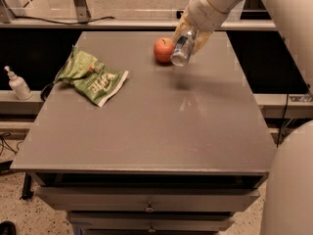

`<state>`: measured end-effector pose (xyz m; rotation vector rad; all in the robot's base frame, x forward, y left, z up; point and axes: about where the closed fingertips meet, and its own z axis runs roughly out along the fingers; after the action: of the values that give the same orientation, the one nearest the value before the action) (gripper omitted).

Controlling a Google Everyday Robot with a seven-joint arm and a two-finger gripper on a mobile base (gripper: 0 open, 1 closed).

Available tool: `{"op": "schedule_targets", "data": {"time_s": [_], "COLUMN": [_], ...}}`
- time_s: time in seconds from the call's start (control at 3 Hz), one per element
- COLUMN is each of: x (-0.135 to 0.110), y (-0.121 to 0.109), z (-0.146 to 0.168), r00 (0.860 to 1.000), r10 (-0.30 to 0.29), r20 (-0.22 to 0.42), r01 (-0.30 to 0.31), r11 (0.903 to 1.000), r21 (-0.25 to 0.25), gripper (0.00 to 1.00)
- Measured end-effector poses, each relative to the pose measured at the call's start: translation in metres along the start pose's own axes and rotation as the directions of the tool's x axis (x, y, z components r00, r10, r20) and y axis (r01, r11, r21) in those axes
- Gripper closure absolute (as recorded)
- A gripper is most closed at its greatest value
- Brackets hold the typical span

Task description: Move redbull can near apple

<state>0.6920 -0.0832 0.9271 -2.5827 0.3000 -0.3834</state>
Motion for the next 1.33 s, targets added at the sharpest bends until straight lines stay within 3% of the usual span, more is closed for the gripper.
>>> {"op": "schedule_targets", "data": {"time_s": [0.67, 1.0, 1.33], "x": [0.018, 0.023, 0.024], "y": [0.021, 0.032, 0.039], "z": [0.021, 0.027, 0.035], "r00": [1.000, 0.999, 0.998], "r10": [0.026, 0.053, 0.070], "r20": [-0.003, -0.003, 0.006], "r01": [-0.026, -0.053, -0.070], "r11": [0.9995, 0.9985, 0.9975], "r21": [0.020, 0.015, 0.011], "gripper": [1.00, 0.83, 0.59]}}
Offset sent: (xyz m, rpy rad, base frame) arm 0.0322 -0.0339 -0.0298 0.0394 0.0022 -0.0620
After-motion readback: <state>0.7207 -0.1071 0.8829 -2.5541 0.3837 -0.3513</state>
